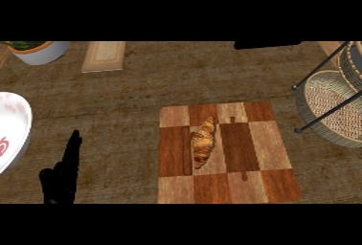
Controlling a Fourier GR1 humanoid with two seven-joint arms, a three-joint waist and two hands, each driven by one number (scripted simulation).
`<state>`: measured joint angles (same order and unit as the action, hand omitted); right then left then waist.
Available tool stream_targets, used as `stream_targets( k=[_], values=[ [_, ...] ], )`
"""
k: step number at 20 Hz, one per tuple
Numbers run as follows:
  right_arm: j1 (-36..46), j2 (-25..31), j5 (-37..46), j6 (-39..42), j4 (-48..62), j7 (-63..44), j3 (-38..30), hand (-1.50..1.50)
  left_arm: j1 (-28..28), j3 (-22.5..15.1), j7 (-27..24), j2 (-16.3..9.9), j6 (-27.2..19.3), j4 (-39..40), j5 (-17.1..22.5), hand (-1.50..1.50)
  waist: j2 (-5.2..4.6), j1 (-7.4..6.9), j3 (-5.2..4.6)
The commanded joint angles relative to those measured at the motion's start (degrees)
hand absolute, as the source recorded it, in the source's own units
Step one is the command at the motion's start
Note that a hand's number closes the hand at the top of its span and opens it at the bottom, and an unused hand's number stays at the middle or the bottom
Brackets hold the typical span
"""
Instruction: Pick the cupcake from the cutting board and place it in the tiered basket
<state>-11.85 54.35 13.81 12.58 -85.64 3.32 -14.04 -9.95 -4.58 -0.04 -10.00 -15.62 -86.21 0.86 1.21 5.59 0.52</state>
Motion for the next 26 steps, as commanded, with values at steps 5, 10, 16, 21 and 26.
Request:
stream_targets(
  k=[5,10,16,21,26],
  values=[
    [-4.4,8.4,-18.6,10.0,7.4,14.9,-27.2,1.50,-2.6,0.4,0.2,-0.4,2.1,1.8,1.4,0.00,-0.08,0.05,-0.63],
    [-7.3,15.3,-20.0,17.6,14.9,20.6,-40.2,1.50,-0.1,-2.0,0.7,1.9,0.6,3.1,-1.0,0.00,-0.71,-2.38,-0.57],
    [-5.1,17.2,-20.8,22.4,18.7,16.0,-46.1,1.50,3.4,-3.2,1.4,3.3,0.6,4.5,-2.7,0.00,-1.12,-4.86,-0.55],
    [1.0,20.7,-21.8,22.0,17.5,6.9,-42.9,1.50,5.4,-1.9,2.2,2.1,2.2,4.8,-2.2,0.00,-1.26,-5.75,-0.55],
    [7.1,20.1,-21.7,18.1,15.1,1.1,-35.3,1.50,5.4,-2.8,2.5,3.5,1.1,5.5,-3.9,0.00,-1.39,-6.42,-0.54]
  ],
)
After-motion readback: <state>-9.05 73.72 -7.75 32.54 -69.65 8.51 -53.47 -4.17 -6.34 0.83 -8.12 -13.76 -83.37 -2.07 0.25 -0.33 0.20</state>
